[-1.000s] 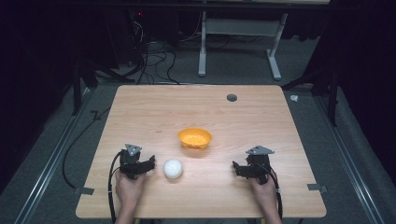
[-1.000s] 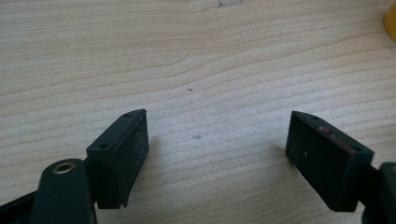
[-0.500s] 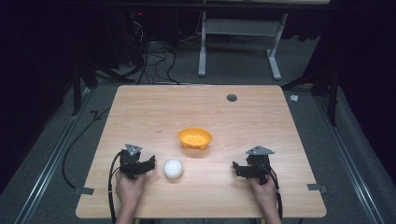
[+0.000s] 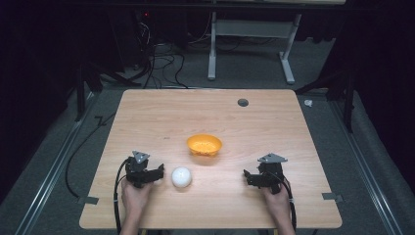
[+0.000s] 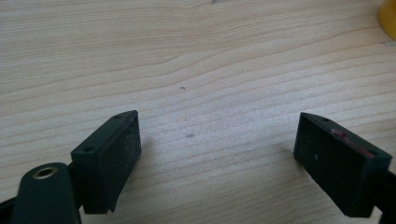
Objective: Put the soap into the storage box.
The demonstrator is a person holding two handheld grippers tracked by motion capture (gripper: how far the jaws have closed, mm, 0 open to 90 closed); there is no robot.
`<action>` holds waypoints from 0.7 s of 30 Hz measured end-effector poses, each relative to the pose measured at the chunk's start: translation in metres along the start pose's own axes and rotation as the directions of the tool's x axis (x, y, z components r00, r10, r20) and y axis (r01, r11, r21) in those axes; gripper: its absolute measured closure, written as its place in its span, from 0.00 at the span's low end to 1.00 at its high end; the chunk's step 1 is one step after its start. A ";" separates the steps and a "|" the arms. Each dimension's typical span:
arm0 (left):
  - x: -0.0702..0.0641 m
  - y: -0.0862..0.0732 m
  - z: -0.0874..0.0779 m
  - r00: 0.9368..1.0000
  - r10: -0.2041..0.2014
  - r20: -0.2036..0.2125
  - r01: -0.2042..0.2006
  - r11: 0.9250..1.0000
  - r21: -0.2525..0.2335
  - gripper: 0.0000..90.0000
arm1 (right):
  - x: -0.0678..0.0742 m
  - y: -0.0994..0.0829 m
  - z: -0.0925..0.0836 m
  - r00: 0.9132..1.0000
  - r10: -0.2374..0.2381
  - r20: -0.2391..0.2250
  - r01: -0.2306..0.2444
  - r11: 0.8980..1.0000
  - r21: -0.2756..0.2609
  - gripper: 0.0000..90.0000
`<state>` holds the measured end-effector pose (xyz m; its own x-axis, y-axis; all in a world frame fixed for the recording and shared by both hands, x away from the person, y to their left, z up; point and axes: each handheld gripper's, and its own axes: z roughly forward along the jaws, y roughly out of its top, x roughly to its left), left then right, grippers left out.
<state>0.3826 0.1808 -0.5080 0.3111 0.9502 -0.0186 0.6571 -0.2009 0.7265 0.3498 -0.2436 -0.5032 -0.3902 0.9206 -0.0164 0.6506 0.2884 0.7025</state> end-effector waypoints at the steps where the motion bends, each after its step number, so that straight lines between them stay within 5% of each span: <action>1: 0.000 0.000 0.000 1.000 0.002 0.002 -0.002 1.000 0.000 0.17 | 0.000 0.000 0.000 1.000 0.000 0.000 0.000 1.000 0.000 0.17; 10: -0.002 0.000 -0.001 0.999 0.041 0.027 -0.041 0.999 0.003 0.16 | 0.000 0.000 0.000 1.000 -0.002 -0.001 0.002 1.000 -0.002 0.17; 21: 0.000 0.006 -0.017 0.997 0.026 0.067 -0.022 0.998 -0.056 0.15 | 0.000 0.000 0.000 1.000 -0.001 -0.001 0.001 1.000 -0.002 0.17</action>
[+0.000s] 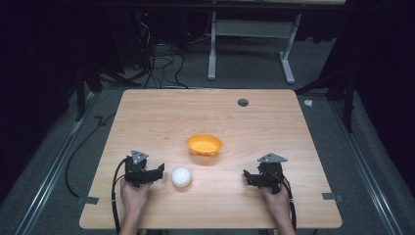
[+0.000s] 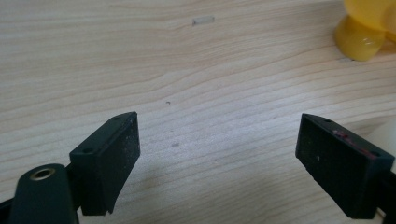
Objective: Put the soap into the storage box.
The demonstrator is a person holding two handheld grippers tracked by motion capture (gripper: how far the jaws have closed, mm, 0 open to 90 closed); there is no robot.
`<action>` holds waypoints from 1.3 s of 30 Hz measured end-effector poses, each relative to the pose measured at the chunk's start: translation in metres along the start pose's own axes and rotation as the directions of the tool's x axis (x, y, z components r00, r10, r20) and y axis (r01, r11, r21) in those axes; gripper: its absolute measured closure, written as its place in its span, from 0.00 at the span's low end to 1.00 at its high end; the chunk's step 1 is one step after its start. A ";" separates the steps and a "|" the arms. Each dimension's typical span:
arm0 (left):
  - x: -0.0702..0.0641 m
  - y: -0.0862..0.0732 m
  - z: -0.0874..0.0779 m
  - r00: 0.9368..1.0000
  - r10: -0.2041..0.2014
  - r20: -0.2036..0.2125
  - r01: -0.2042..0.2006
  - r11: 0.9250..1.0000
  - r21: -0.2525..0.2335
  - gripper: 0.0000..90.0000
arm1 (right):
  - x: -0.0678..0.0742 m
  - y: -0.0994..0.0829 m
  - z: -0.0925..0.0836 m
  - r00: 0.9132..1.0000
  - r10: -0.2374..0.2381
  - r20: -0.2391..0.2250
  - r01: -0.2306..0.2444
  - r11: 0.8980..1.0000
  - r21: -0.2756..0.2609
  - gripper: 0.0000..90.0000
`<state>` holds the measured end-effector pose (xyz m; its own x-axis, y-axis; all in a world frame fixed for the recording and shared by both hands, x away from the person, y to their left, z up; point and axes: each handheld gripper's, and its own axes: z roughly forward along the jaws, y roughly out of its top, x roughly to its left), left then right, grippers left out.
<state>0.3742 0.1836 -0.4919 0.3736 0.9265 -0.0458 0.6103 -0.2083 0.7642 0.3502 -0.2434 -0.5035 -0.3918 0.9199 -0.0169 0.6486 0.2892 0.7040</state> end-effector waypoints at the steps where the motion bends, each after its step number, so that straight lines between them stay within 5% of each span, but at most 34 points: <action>1: -0.001 0.001 -0.002 1.000 0.005 -0.002 -0.005 1.000 -0.005 0.15 | 0.000 0.000 0.000 1.000 -0.001 0.000 0.001 1.000 0.000 0.17; 13: -0.013 0.009 -0.025 0.993 0.040 0.112 -0.036 0.998 -0.044 0.12 | 0.000 0.000 0.000 1.000 0.000 0.000 0.000 1.000 0.000 0.17; 39: -0.058 0.006 -0.028 0.970 0.116 0.215 -0.111 0.993 -0.032 0.15 | 0.000 0.000 0.000 1.000 0.000 -0.002 0.000 1.000 0.001 0.17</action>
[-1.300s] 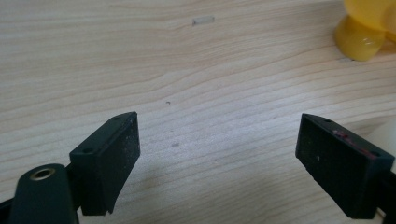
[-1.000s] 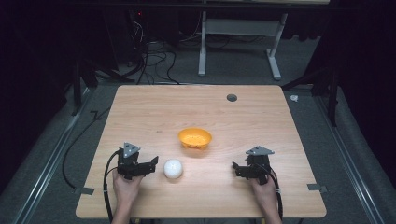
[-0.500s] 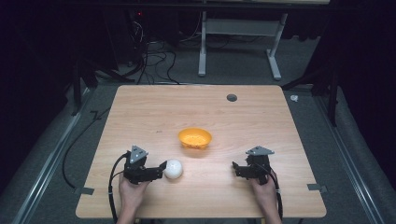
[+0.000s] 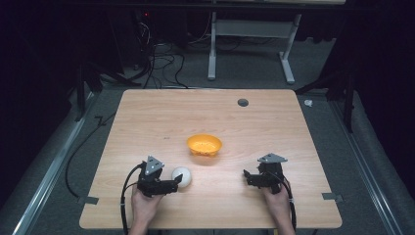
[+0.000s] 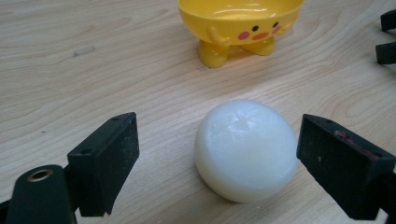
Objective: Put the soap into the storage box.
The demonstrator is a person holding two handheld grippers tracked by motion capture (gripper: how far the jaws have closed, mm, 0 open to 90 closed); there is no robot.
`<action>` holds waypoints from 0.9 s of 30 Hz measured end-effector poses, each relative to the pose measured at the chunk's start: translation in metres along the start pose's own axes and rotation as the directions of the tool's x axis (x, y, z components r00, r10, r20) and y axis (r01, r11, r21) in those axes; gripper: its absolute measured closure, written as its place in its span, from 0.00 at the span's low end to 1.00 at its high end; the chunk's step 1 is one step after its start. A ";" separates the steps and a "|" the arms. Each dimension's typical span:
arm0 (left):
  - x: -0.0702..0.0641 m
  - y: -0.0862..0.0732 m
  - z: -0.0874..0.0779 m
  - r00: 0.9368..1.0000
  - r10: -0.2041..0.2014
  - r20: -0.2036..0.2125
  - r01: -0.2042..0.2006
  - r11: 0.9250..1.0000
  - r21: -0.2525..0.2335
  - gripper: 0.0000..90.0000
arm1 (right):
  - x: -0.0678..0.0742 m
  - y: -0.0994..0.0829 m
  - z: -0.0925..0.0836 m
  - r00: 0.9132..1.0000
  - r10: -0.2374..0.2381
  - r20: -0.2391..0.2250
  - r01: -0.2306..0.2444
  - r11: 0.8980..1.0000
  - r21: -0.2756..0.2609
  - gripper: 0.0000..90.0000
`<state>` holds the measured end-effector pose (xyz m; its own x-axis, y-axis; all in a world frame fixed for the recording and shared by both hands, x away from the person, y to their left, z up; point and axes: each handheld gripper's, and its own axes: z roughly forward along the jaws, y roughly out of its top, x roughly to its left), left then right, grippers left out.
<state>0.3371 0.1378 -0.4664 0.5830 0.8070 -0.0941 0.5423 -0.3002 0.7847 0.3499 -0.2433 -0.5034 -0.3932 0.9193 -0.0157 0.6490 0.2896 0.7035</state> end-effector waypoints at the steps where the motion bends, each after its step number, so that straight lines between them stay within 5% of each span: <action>1: -0.001 0.000 0.001 1.000 0.003 0.003 -0.003 1.000 0.002 0.15 | 0.000 0.000 0.000 1.000 -0.002 0.001 0.002 1.000 -0.001 0.17; 27: -0.023 -0.003 0.035 0.995 0.102 -0.021 -0.099 0.989 0.112 0.21 | 0.000 0.000 0.000 1.000 0.000 0.000 0.000 1.000 0.000 0.17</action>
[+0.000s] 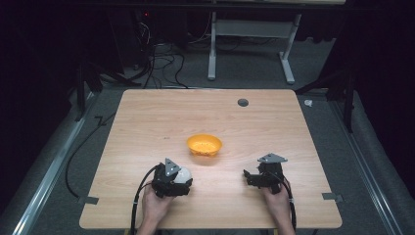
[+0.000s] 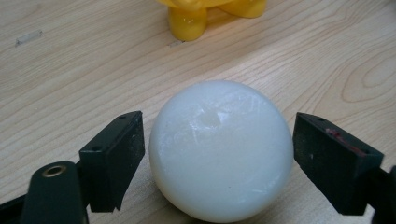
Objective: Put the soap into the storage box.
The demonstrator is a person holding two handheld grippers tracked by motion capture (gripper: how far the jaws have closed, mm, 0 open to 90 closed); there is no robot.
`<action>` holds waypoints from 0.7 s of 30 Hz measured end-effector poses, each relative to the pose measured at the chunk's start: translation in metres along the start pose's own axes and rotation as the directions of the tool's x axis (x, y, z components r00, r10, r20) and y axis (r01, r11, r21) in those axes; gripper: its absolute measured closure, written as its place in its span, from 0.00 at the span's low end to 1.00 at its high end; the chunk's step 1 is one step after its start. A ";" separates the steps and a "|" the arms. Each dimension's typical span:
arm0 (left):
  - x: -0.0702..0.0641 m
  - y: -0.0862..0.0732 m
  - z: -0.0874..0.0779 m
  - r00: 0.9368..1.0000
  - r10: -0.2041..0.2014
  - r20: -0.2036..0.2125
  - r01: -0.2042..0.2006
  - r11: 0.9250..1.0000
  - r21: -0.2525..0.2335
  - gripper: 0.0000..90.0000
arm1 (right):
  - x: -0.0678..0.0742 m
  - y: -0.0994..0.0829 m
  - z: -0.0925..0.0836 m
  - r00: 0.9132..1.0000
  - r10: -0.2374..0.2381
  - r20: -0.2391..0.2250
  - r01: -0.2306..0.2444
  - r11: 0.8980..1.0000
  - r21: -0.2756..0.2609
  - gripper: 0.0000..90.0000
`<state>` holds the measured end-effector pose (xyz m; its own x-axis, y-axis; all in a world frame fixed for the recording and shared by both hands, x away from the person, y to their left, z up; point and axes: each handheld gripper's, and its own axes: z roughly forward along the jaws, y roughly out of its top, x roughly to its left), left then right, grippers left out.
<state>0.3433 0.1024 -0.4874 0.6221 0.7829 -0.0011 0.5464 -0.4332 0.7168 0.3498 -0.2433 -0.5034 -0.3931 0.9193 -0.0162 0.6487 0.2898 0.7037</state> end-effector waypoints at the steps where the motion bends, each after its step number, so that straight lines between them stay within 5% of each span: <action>1: 0.000 0.000 0.001 1.000 0.000 -0.004 0.000 1.000 0.003 0.21 | 0.000 0.000 0.000 1.000 0.000 -0.001 0.000 1.000 0.000 0.17; 21: -0.001 -0.003 0.007 1.000 -0.007 -0.005 0.007 1.000 -0.002 0.26 | 0.000 0.000 0.000 1.000 0.000 0.000 0.000 1.000 0.000 0.17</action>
<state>0.3452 0.0992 -0.4945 0.6152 0.7884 -0.0026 0.5498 -0.4266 0.7181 0.3497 -0.2433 -0.5034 -0.3932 0.9193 -0.0161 0.6488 0.2897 0.7037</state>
